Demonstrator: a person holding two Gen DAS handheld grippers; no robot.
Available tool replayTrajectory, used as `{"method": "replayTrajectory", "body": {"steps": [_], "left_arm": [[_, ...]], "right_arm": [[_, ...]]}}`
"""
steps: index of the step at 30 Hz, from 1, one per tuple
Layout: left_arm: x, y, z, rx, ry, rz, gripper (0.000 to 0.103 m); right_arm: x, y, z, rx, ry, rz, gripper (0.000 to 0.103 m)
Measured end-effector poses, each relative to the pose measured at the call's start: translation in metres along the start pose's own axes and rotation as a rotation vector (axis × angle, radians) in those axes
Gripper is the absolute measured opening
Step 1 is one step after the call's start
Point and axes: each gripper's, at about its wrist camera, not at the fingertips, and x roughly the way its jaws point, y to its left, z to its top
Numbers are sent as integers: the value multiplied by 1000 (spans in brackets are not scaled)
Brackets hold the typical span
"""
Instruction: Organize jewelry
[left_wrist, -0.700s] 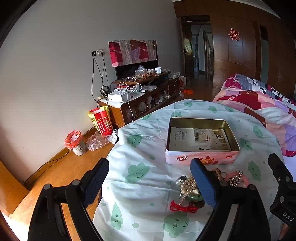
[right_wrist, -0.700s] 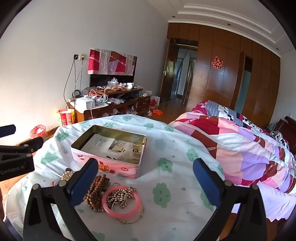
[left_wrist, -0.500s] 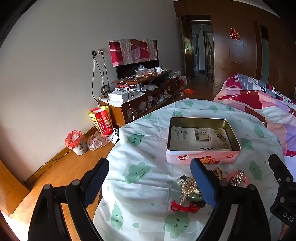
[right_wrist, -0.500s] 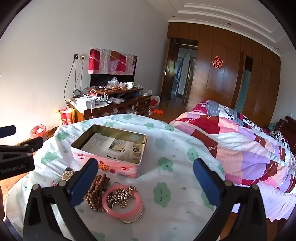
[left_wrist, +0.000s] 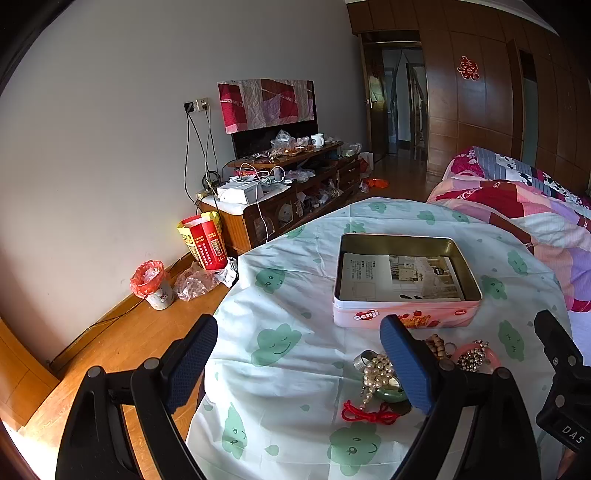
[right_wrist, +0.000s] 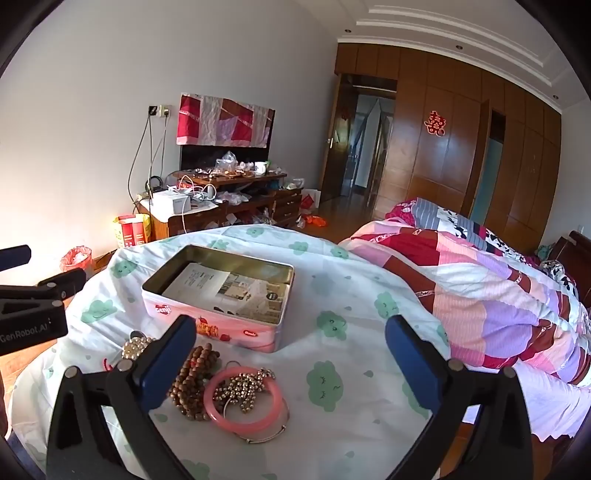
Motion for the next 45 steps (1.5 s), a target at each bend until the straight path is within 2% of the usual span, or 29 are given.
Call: {"method": "replayTrajectory", "body": {"steps": [45], "left_arm": [[8,3,-3,-1,12,8,90]], "right_arm": [[8,0,-11,-2,20,6,103]]}}
